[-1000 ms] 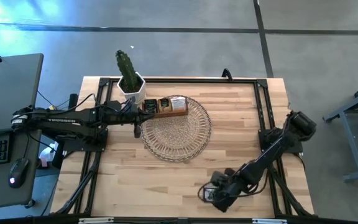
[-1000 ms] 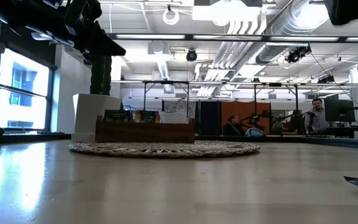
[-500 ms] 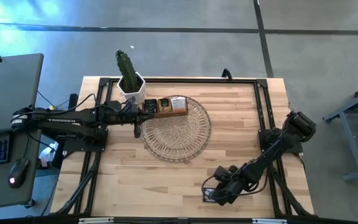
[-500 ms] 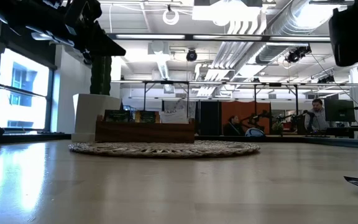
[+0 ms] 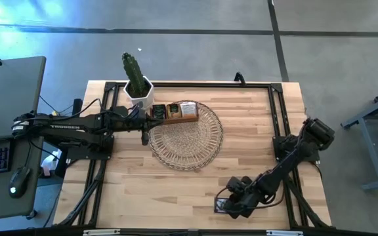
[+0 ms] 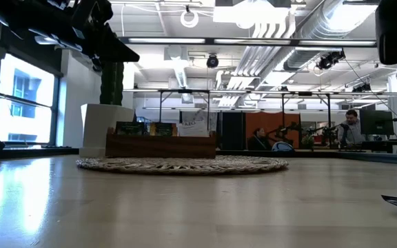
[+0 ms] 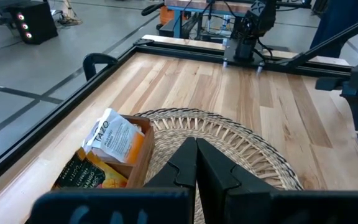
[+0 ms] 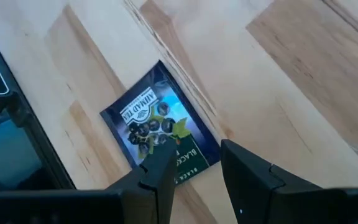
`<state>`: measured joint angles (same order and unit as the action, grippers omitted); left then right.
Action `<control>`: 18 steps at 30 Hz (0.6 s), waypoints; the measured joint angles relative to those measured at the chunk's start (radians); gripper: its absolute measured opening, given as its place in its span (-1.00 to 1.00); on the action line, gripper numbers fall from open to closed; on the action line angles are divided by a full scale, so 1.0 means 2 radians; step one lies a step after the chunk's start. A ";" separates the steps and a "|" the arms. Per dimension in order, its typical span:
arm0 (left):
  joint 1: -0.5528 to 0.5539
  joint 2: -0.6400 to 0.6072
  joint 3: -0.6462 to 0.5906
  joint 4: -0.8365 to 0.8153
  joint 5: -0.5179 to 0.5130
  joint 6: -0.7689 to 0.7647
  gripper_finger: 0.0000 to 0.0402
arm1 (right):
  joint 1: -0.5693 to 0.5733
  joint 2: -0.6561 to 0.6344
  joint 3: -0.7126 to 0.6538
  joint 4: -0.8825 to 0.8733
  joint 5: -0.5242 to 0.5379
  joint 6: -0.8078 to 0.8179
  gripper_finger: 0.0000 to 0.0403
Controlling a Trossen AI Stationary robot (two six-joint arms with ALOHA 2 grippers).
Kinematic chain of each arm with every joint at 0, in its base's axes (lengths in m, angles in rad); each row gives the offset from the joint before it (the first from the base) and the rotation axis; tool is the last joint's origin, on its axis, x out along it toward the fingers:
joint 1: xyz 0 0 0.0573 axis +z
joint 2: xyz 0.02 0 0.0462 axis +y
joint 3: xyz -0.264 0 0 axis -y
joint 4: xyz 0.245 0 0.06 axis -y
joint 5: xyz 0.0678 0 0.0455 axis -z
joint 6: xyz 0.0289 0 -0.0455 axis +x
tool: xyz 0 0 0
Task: Pick & Place Tea
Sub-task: Put the black tea bag into the left section of the wooden organizer
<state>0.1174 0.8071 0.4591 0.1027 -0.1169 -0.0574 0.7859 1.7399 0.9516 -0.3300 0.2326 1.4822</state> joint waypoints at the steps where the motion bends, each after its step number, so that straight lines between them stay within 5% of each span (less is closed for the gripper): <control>1: 0.000 0.000 0.000 0.000 0.000 0.000 -1.00 | 0.003 0.001 0.000 0.001 0.006 0.000 -0.40; 18: 0.000 0.000 0.000 0.000 0.000 0.000 -1.00 | 0.017 0.025 0.000 0.007 0.033 -0.003 -0.40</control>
<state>0.1177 0.8074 0.4591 0.1028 -0.1166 -0.0574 0.8192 1.7894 0.9520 -0.3151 0.2979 1.4769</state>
